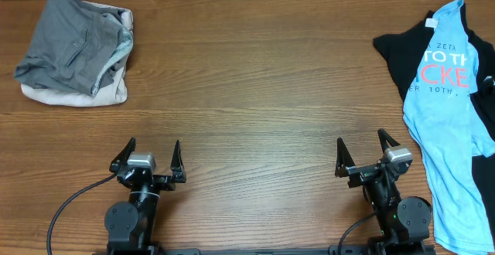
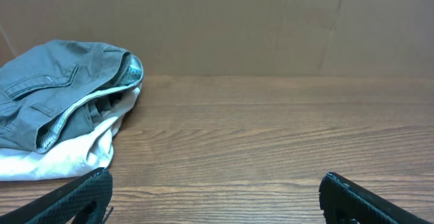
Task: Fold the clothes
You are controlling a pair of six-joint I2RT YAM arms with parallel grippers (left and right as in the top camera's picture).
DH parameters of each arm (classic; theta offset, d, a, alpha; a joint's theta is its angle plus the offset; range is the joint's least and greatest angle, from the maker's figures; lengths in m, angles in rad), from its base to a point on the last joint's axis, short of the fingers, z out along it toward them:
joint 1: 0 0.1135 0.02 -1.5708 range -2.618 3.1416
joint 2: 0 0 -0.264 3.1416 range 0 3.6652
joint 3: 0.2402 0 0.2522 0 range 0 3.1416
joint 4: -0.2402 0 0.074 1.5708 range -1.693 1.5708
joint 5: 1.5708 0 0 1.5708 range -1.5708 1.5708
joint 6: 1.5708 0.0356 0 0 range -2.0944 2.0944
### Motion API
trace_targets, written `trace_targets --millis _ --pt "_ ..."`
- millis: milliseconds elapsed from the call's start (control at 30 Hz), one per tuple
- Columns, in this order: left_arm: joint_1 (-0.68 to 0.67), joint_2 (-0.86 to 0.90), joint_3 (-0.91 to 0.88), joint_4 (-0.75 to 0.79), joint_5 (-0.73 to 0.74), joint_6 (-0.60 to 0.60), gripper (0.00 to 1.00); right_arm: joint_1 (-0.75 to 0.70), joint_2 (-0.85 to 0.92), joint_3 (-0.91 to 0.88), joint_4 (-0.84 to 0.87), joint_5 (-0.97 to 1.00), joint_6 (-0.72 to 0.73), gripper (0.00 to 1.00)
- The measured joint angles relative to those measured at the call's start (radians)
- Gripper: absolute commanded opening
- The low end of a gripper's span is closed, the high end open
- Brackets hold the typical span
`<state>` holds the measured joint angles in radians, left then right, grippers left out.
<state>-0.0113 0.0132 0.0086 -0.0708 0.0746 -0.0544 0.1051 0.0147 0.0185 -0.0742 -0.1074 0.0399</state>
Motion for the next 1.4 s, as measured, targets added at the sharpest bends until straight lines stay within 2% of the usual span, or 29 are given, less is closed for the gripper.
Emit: trace_targets --millis 800,1067,1233,1400 --pt "0.000 0.000 0.000 0.015 0.002 0.000 1.00 0.000 0.000 0.000 0.000 0.000 0.000 1.00" --pt "0.000 0.000 0.010 -0.013 0.042 0.000 1.00 0.000 0.000 0.002 -0.010 -0.016 0.003 1.00" --pt "0.000 0.052 0.143 -0.138 0.060 -0.003 1.00 0.000 0.010 0.086 -0.051 -0.027 0.031 1.00" --pt "0.000 0.257 0.397 -0.267 0.073 -0.003 1.00 0.000 0.113 0.289 -0.149 -0.047 0.039 1.00"
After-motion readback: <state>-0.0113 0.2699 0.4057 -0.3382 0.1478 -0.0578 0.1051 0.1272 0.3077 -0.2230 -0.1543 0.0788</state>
